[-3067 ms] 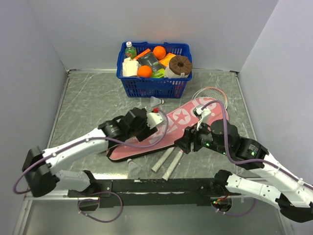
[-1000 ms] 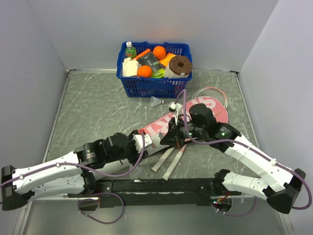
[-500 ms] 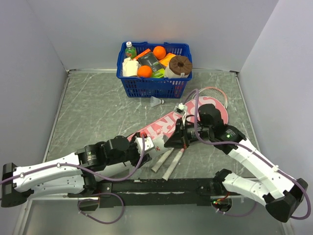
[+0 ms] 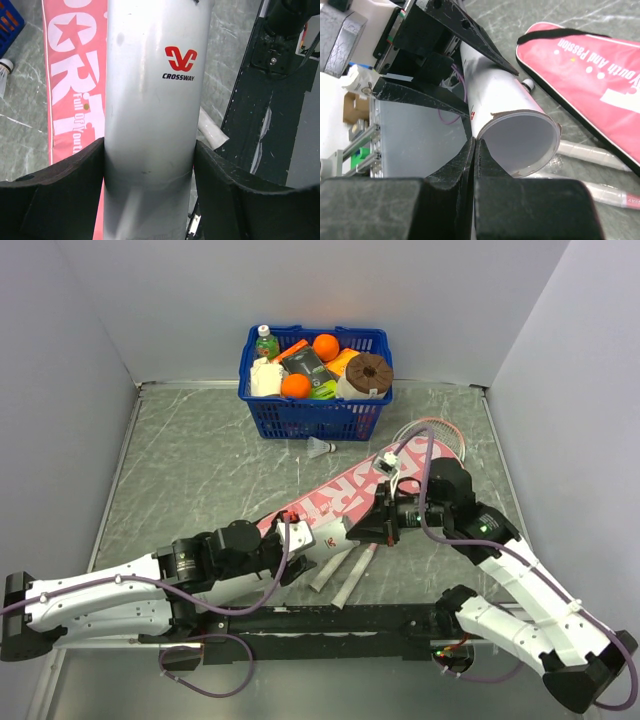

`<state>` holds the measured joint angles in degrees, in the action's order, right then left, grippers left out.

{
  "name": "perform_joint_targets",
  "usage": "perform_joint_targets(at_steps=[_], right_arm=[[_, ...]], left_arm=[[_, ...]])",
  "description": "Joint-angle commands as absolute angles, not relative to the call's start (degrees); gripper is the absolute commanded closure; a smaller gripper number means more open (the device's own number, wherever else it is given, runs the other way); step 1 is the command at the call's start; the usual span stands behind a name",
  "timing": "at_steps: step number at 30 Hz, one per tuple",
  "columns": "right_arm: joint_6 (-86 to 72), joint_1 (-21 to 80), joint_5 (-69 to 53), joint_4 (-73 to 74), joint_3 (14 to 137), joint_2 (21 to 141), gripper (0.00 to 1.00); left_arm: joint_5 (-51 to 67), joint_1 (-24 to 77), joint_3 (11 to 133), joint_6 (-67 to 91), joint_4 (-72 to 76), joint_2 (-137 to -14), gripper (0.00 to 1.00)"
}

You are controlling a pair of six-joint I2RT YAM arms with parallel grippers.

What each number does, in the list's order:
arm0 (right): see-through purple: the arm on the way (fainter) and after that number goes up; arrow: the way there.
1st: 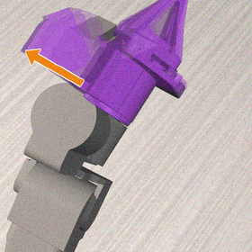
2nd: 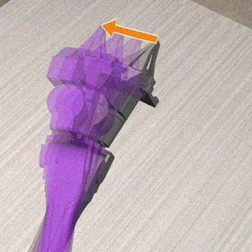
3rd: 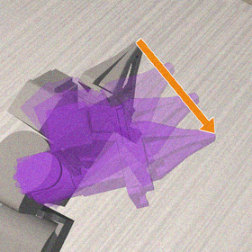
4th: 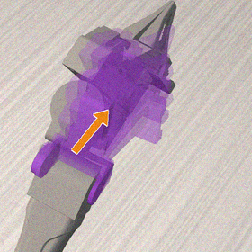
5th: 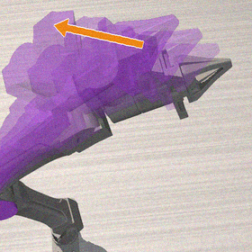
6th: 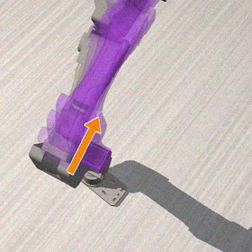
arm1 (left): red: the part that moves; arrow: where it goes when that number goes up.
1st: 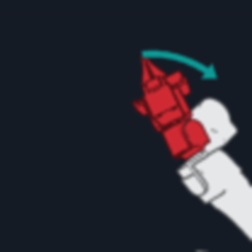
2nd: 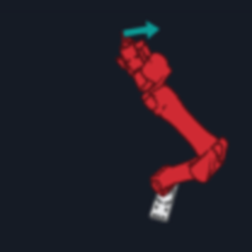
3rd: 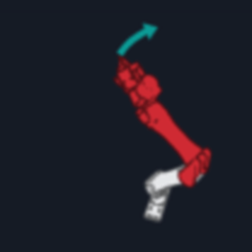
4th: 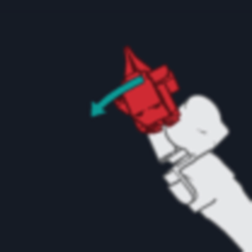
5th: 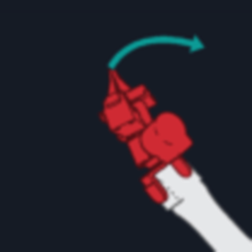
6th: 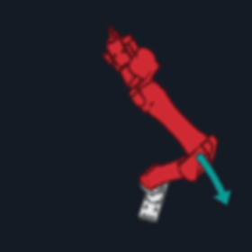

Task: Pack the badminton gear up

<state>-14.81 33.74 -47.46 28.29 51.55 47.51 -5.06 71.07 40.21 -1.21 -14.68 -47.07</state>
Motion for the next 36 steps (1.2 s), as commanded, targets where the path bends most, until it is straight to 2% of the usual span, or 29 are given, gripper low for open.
perform_joint_targets(at_steps=[1,6,10,13,14,18,26,36], right_arm=[[-14.50,29.80,-46.92,25.93,49.57,46.05,1.00],[-15.56,29.27,-47.29,23.64,48.95,46.67,1.00],[-15.38,28.48,-37.29,27.32,50.97,45.97,1.00],[-15.91,28.30,-23.24,33.89,53.69,48.42,1.00],[-17.56,28.13,-15.29,35.06,53.96,50.17,1.00],[-24.59,24.35,-1.35,39.28,51.34,55.45,1.00],[-39.62,9.25,6.15,35.42,38.95,60.38,1.00],[-48.95,7.91,10.81,38.32,34.54,63.37,1.00]], left_arm=[[-4.31,71.54,39.29,-0.97,-17.40,-44.47,0.99],[-4.40,71.89,38.94,-1.23,-17.84,-44.30,0.99],[-4.13,72.07,39.20,-1.05,-17.75,-44.03,0.99],[-4.57,72.16,39.72,-0.88,-17.93,-44.21,0.99],[-4.57,72.16,39.81,-0.70,-18.02,-44.03,0.99],[-4.92,72.16,40.08,-0.35,-17.76,-43.51,0.99],[-6.85,72.16,40.69,2.11,-17.40,-41.49,0.99],[-13.79,72.25,41.40,5.09,-18.46,-39.91,0.99]])
